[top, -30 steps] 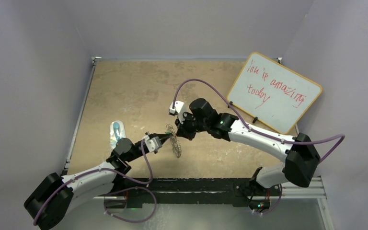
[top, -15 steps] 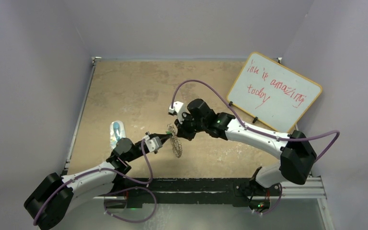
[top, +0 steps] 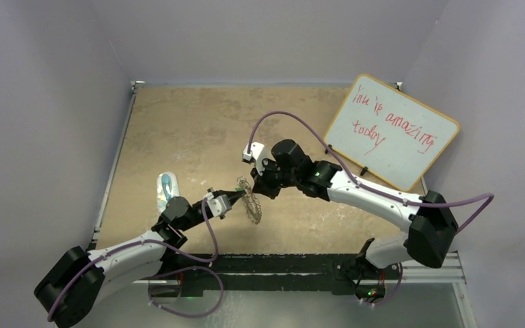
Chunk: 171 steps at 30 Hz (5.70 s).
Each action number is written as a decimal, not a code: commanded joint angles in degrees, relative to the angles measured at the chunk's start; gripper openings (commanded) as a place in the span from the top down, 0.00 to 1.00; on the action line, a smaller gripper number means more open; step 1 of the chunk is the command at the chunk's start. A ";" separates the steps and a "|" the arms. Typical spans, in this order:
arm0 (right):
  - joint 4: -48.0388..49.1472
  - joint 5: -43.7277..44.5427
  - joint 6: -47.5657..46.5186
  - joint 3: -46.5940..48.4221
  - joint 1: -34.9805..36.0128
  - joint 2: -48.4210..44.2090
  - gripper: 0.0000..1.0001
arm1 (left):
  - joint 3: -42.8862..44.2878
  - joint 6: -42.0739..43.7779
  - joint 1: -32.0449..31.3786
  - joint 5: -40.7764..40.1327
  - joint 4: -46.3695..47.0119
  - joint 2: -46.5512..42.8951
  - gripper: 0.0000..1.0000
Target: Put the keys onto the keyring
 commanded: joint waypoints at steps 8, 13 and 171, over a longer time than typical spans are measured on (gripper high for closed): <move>3.48 -4.12 -3.53 -0.28 0.05 -3.61 1.00 | 2.13 -0.52 -0.08 0.58 0.54 -0.69 1.00; 2.83 -4.07 -4.20 -0.07 0.04 -2.46 1.00 | 2.14 -0.62 -0.07 0.52 0.69 -0.63 1.00; -3.53 -10.85 3.35 6.10 -5.28 4.55 1.00 | 1.96 -0.71 -0.08 0.48 -0.50 -1.84 1.00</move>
